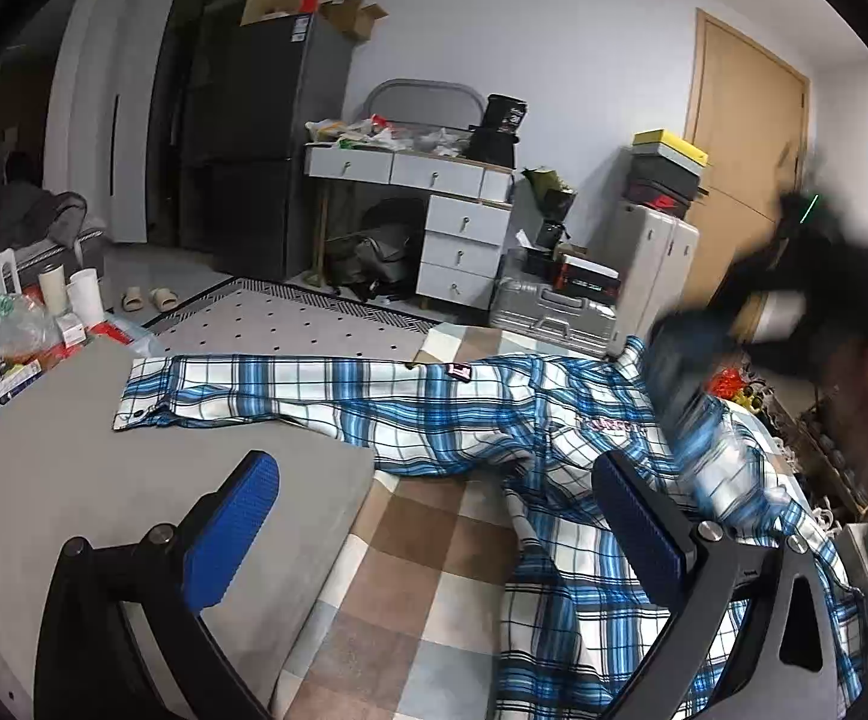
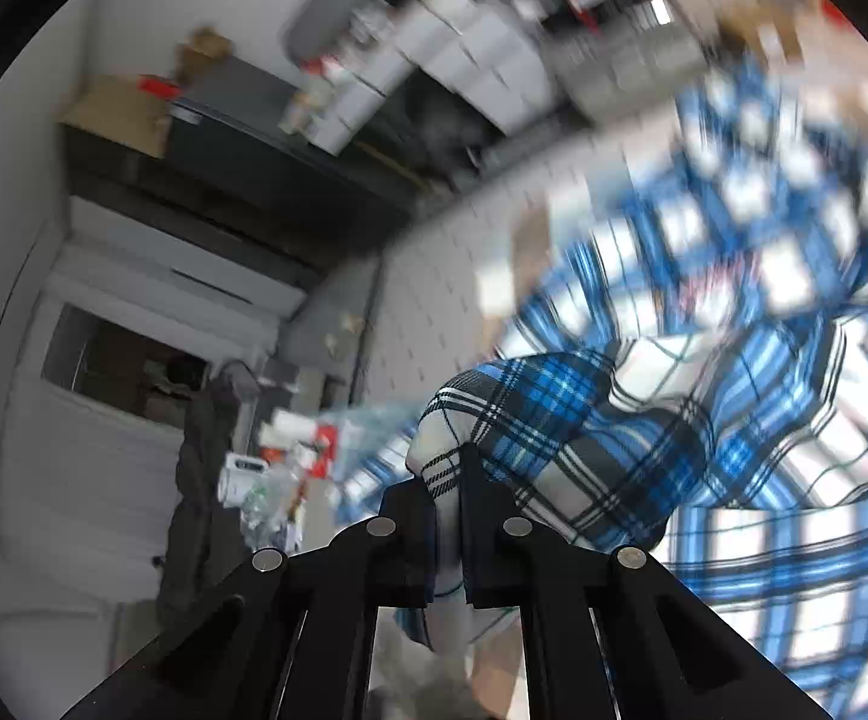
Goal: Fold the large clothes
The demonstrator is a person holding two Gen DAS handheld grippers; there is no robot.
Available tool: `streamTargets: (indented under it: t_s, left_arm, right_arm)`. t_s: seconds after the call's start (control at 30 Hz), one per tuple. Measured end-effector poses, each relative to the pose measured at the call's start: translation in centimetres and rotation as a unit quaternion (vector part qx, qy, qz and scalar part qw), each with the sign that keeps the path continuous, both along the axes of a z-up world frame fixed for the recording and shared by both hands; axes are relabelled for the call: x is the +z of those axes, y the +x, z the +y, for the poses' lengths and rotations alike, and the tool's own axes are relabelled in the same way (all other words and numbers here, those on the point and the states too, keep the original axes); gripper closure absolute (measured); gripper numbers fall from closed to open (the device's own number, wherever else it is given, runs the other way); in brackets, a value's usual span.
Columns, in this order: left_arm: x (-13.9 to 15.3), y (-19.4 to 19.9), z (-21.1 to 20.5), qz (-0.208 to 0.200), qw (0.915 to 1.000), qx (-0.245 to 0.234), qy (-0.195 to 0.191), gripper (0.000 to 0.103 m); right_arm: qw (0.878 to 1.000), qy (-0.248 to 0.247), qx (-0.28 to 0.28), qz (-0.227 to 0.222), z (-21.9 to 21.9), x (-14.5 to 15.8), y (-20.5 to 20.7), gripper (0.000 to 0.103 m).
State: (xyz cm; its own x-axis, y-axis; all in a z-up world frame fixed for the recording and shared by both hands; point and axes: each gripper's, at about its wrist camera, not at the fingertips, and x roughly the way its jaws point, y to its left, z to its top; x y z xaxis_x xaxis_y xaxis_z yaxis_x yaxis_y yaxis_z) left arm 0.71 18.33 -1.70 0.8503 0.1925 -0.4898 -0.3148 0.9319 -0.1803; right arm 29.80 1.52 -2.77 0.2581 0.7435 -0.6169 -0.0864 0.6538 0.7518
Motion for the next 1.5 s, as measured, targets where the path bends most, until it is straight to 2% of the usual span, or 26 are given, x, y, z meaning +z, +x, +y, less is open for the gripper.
streamTargets:
  t_s: [0.07,0.1,0.13,0.17,0.27,0.37,0.4,0.47,0.5,0.57,0.6,0.63,0.7,0.73,0.77,0.9,0.93,1.07,1.1,1.13,1.2,1.23,1.27,1.37,1.4,1.5]
  left_arm:
    - [0.0,0.0,0.0,0.0,1.0,0.001,0.008,0.001]
    - [-0.1,0.0,-0.2,0.0,0.9999,0.0,0.015,0.001]
    - [-0.2,0.2,-0.5,0.0,0.9998,-0.003,0.021,0.001]
    - [-0.2,0.4,-0.9,0.002,0.9996,-0.009,0.027,0.001]
    - [-0.5,0.7,-1.2,0.007,0.9987,-0.028,0.042,0.001]
    - [-0.5,1.8,-1.8,0.012,0.9969,-0.063,0.044,0.001]
    - [-0.4,2.5,-2.1,0.02,0.9962,-0.073,0.044,0.001]
    - [0.1,4.8,-2.9,0.051,0.9918,-0.108,0.046,0.001]
    - [0.5,6.5,-3.8,0.073,0.9864,-0.14,0.044,0.001]
    - [1.0,9.8,-6.1,0.105,0.9697,-0.218,0.035,0.001]
    - [1.2,12.1,-8.2,0.129,0.96,-0.244,0.049,0.001]
    - [1.2,14.3,-10.3,0.155,0.9502,-0.26,0.074,0.001]
    - [1.0,18.3,-14.3,0.183,0.932,-0.302,0.081,0.001]
    - [0.6,19.9,-16.1,0.203,0.9208,-0.323,0.081,0.001]
    - [-0.1,22.0,-18.7,0.23,0.9041,-0.348,0.092,0.001]
    - [-4.7,27.5,-25.8,0.301,0.8589,-0.379,0.168,0.001]
    - [-6.0,28.6,-26.8,0.314,0.8525,-0.375,0.184,0.001]
    - [-10.9,32.1,-28.5,0.378,0.8321,-0.372,0.163,0.001]
    - [-11.8,32.7,-28.8,0.388,0.8248,-0.374,0.172,0.002]
    - [-12.6,32.8,-29.0,0.394,0.8205,-0.373,0.179,0.008]
    - [-13.9,32.7,-29.4,0.415,0.8004,-0.397,0.171,0.054]
    - [-14.2,32.6,-29.4,0.425,0.7921,-0.409,0.158,0.091]
    - [-14.0,32.6,-29.2,0.427,0.79,-0.416,0.143,0.1]
    - [-11.8,32.7,-28.8,0.391,0.8058,-0.406,0.182,0.101]
    - [-10.8,32.8,-28.5,0.378,0.813,-0.401,0.187,0.102]
    - [-6.7,33.9,-27.0,0.334,0.8479,-0.372,0.176,0.102]
  right_arm:
    - [0.997,-0.009,0.043,0.056,2.1,-5.3,1.0,0.083]
    - [0.996,-0.011,0.066,0.067,2.7,-7.4,0.9,0.068]
    - [0.994,-0.014,0.084,0.064,2.8,-8.6,0.5,0.042]
    - [0.994,-0.016,0.094,0.056,2.6,-8.9,0.0,0.033]
    - [0.995,0.036,0.093,-0.016,-1.4,-7.7,-2.8,0.028]
    - [0.992,0.071,0.024,-0.1,-8.3,-5.8,-7.7,0.008]
    - [0.991,0.05,-0.004,-0.126,-10.7,-5.2,-9.9,0.002]
    - [0.983,-0.007,-0.06,-0.172,-14.4,-4.1,-14.6,0.002]
    - [0.978,-0.037,-0.083,-0.19,-15.9,-4.1,-17.2,0.002]
    - [0.968,-0.062,-0.133,-0.204,-18.0,-4.4,-21.2,0.0]
    - [0.966,-0.058,-0.155,-0.197,-19.0,-4.9,-23.1,0.0]
    - [0.966,-0.037,-0.171,-0.191,-20.0,-5.4,-24.8,0.0]
    - [0.962,-0.003,-0.196,-0.188,-20.7,-6.8,-26.9,0.0]
    - [0.962,0.006,-0.198,-0.188,-20.9,-6.9,-27.3,0.0]
    - [0.961,0.008,-0.196,-0.193,-20.8,-7.2,-27.5,0.0]
    - [0.966,0.023,-0.175,-0.188,-20.8,-7.1,-26.8,0.0]
    - [0.966,0.029,-0.178,-0.184,-21.1,-7.3,-26.7,0.0]
    - [0.965,0.055,-0.175,-0.188,-22.1,-7.6,-27.5,0.0]
    - [0.964,0.058,-0.174,-0.192,-22.2,-7.4,-27.5,0.0]
    - [0.964,0.057,-0.172,-0.194,-22.1,-7.2,-27.4,0.0]
    - [0.962,0.053,-0.172,-0.204,-22.2,-7.0,-27.5,0.0]
    - [0.962,0.052,-0.173,-0.207,-22.2,-6.9,-27.7,0.0]
    - [0.961,0.052,-0.173,-0.208,-22.3,-6.8,-27.9,0.0]
    - [0.962,0.068,-0.165,-0.209,-22.3,-6.7,-28.0,0.0]
    - [0.961,0.072,-0.163,-0.209,-22.2,-6.6,-28.1,0.0]
    - [0.961,0.064,-0.16,-0.215,-21.7,-6.5,-28.2,0.0]
